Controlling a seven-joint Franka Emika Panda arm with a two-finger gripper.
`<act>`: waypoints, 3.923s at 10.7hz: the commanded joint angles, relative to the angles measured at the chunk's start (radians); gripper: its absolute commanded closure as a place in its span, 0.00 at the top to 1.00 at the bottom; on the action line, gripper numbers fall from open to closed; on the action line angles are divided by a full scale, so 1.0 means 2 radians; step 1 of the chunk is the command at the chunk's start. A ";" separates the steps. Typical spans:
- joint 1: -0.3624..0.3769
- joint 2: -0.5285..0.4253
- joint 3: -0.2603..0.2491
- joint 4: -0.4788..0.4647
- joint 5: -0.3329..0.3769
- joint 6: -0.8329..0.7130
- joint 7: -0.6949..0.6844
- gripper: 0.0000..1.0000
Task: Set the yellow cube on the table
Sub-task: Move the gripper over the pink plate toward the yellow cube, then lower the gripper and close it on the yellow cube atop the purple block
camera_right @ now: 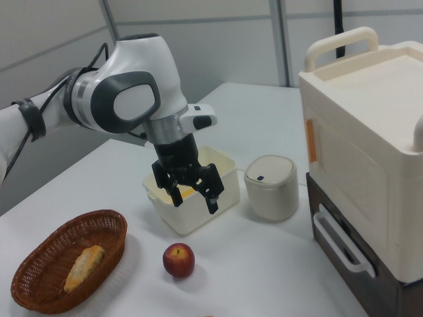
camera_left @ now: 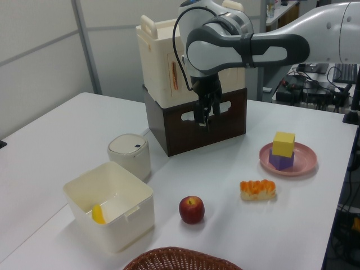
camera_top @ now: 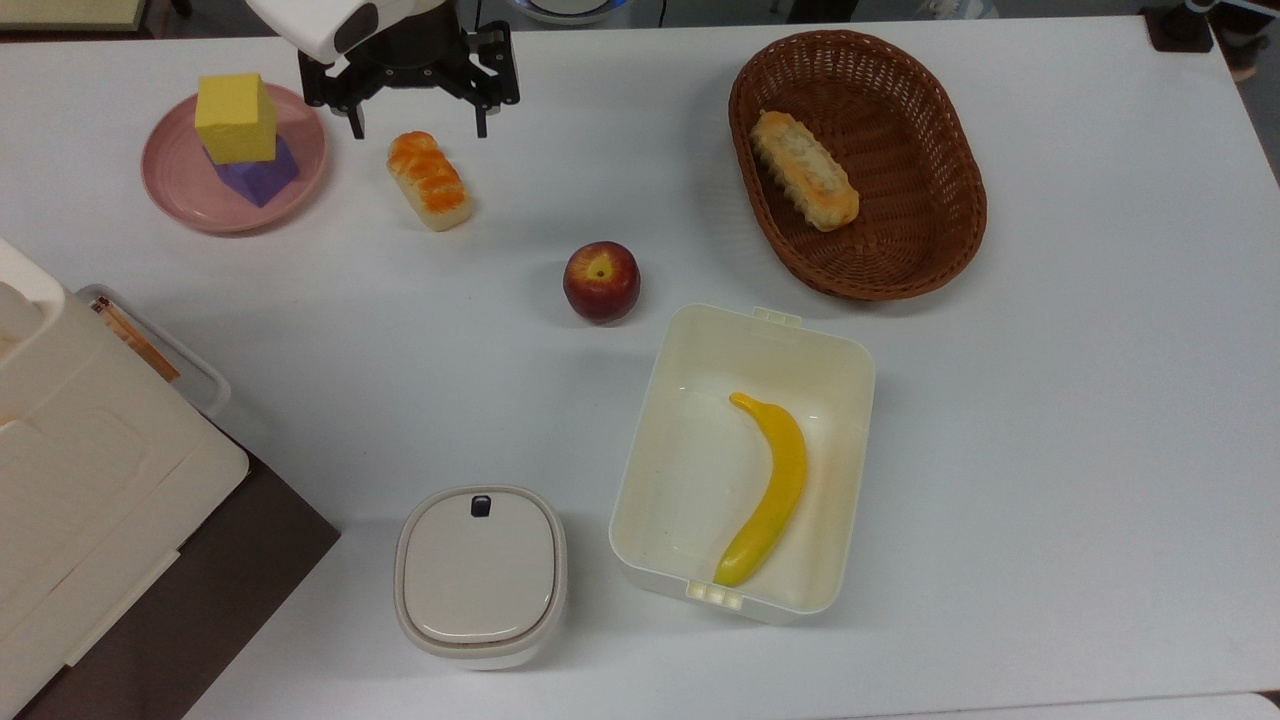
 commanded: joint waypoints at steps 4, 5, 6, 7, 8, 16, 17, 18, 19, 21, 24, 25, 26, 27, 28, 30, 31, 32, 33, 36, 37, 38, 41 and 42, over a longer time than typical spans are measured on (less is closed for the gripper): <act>-0.009 -0.010 -0.007 0.000 0.017 -0.028 -0.001 1.00; -0.014 -0.010 -0.007 0.000 0.017 -0.041 -0.004 1.00; -0.028 -0.010 -0.007 0.000 0.017 -0.054 -0.015 1.00; -0.043 -0.010 -0.007 -0.001 0.019 -0.071 -0.028 1.00; -0.058 -0.008 -0.007 -0.003 0.019 -0.080 -0.036 1.00; -0.156 0.060 -0.007 -0.034 -0.046 -0.079 -0.148 1.00; -0.156 0.078 -0.007 -0.034 -0.067 -0.078 -0.148 1.00; -0.158 0.094 -0.007 -0.034 -0.091 -0.078 -0.148 1.00; -0.158 0.104 -0.007 -0.034 -0.103 -0.077 -0.148 1.00; -0.166 0.111 -0.008 -0.034 -0.109 -0.075 -0.148 1.00; -0.166 0.120 -0.007 -0.034 -0.122 -0.073 -0.148 0.87; -0.166 0.119 -0.007 -0.033 -0.127 -0.073 -0.151 0.81; -0.166 0.118 -0.007 -0.031 -0.132 -0.074 -0.162 0.89; -0.165 0.117 -0.007 -0.029 -0.132 -0.074 -0.164 1.00; -0.165 0.117 -0.007 -0.029 -0.132 -0.074 -0.167 1.00; -0.165 0.118 -0.007 -0.029 -0.136 -0.074 -0.168 0.87; -0.165 0.118 -0.007 -0.030 -0.138 -0.074 -0.168 0.84; -0.165 0.118 -0.007 -0.030 -0.140 -0.074 -0.169 0.91; -0.165 0.118 -0.007 -0.030 -0.140 -0.074 -0.169 0.96; -0.164 0.120 -0.006 -0.033 -0.140 -0.074 -0.169 1.00; -0.164 0.121 -0.005 -0.034 -0.140 -0.074 -0.169 1.00; -0.163 0.121 -0.004 -0.034 -0.139 -0.074 -0.169 0.95; -0.160 0.116 0.000 -0.029 -0.135 -0.078 -0.169 0.31; -0.153 0.111 0.000 -0.026 -0.133 -0.079 -0.167 0.29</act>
